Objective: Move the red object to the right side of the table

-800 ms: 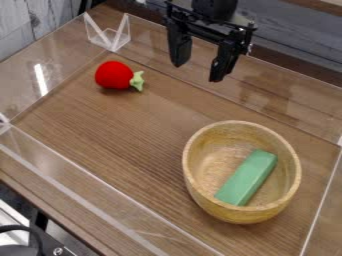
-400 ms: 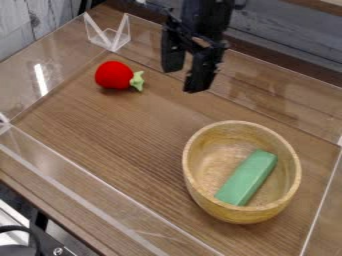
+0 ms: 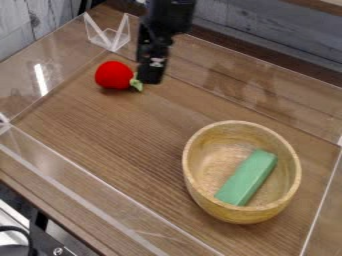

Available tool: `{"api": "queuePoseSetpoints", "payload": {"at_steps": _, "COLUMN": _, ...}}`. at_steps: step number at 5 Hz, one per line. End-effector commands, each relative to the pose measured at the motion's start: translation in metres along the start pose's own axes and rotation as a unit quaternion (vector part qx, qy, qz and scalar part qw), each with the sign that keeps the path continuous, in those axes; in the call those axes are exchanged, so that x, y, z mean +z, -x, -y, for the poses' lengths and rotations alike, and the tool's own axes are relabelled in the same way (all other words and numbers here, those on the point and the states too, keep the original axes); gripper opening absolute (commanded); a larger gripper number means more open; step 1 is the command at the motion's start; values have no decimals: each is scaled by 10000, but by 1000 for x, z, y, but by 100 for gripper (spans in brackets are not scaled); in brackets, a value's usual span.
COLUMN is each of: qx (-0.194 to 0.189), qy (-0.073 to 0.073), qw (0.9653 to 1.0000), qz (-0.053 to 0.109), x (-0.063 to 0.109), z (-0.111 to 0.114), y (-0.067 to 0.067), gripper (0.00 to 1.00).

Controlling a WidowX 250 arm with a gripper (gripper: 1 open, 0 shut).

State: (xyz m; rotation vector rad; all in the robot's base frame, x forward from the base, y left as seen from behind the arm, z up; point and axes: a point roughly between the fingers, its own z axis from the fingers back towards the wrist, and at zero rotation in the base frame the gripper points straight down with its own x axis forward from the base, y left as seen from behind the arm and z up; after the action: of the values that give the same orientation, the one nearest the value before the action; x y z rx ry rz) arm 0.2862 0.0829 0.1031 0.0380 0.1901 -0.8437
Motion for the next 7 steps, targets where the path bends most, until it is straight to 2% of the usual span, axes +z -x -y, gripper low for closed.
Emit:
{"api": "queuePoseSetpoints", "payload": {"at_steps": 1, "qx": -119, "qy": -355, "qw": 9993, "qz": 77, "x": 11, "z": -30, "y": 21, "gripper": 100}}
{"api": "queuePoseSetpoints", "payload": {"at_steps": 2, "qx": -179, "qy": -359, "qw": 9992, "qz": 55, "x": 2, "z": -44, "y": 31, "gripper": 100}}
{"api": "queuePoseSetpoints", "payload": {"at_steps": 4, "qx": -171, "qy": -358, "qw": 9992, "qz": 102, "x": -22, "z": -64, "y": 41, "gripper": 100}}
{"api": "queuePoseSetpoints", "payload": {"at_steps": 5, "qx": -182, "qy": -356, "qw": 9991, "qz": 141, "x": -32, "z": -71, "y": 44, "gripper": 100}}
{"api": "queuePoseSetpoints", "payload": {"at_steps": 7, "qx": -220, "qy": -391, "qw": 9988, "qz": 217, "x": -44, "z": -80, "y": 41, "gripper": 100}}
